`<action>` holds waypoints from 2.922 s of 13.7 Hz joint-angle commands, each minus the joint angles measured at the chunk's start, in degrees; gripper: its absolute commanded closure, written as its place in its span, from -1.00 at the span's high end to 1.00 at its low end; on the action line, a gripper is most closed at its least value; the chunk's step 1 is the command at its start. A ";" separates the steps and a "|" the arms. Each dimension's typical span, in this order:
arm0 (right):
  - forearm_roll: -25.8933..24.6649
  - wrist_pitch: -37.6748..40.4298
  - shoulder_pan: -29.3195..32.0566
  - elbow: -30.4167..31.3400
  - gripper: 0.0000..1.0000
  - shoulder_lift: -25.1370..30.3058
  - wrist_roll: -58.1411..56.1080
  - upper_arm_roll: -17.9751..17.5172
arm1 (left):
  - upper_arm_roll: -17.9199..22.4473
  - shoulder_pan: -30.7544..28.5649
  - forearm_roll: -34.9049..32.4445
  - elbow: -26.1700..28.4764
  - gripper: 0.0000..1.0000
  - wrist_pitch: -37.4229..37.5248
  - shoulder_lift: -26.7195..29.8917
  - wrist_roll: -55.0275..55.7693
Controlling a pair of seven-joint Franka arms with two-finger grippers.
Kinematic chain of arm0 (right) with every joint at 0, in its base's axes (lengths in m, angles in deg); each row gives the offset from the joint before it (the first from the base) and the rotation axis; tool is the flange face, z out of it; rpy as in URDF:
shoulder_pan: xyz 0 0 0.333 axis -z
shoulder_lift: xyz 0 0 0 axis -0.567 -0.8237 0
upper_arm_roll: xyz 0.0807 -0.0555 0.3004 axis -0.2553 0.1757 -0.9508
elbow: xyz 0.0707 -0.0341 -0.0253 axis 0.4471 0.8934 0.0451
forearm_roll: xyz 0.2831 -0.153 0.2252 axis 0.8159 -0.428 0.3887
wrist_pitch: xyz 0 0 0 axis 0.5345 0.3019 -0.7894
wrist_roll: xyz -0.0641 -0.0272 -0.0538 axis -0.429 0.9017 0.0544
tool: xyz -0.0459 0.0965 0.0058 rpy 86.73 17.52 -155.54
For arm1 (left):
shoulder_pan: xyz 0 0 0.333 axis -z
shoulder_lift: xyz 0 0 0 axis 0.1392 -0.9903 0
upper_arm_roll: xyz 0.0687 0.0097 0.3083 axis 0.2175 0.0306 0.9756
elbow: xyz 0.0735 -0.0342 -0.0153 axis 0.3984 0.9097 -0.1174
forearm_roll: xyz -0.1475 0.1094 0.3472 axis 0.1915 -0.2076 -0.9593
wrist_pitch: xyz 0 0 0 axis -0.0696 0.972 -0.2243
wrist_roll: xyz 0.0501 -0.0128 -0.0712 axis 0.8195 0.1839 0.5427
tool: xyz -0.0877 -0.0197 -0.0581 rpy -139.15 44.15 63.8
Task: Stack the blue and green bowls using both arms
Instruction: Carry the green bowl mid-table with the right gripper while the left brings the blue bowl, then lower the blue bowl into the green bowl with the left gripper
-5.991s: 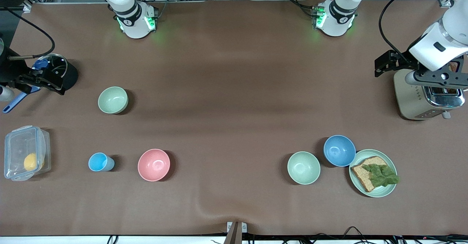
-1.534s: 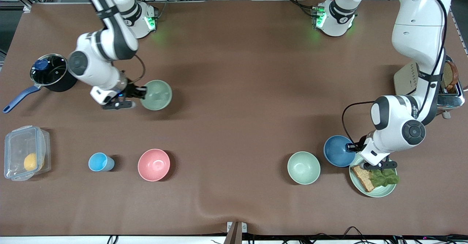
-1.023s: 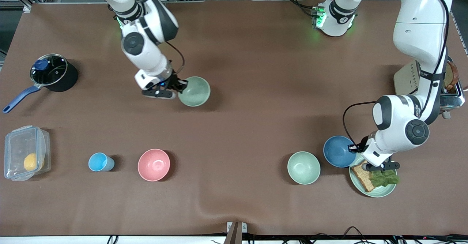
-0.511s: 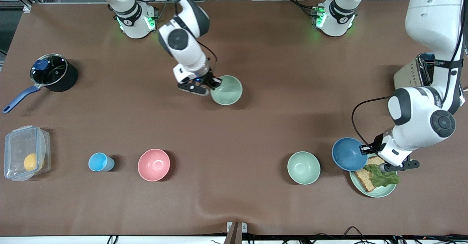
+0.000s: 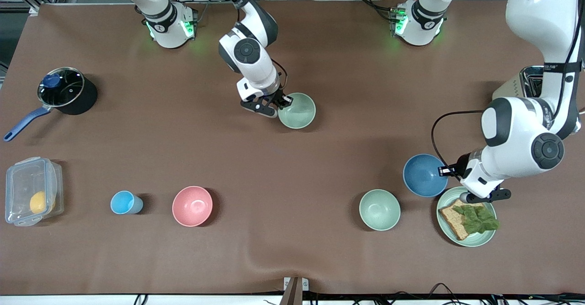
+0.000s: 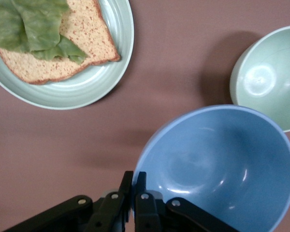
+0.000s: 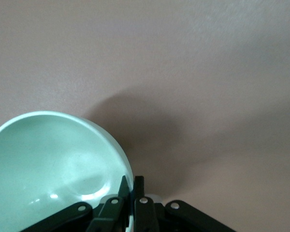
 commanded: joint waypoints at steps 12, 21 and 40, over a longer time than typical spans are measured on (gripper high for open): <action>-0.49 1.23 0.80 -6.09 0.93 -2.62 15.38 0.81 | -15.13 -0.03 -1.95 25.96 -1.00 -21.79 13.15 23.75; 27.95 6.77 8.62 -7.51 0.95 -7.27 13.96 0.37 | -23.65 -0.03 -1.68 28.24 -1.00 -21.35 13.06 32.63; 49.78 6.78 10.04 -6.54 1.00 -9.82 -3.38 0.46 | -32.01 5.23 -1.77 24.30 -1.00 -15.81 8.41 46.17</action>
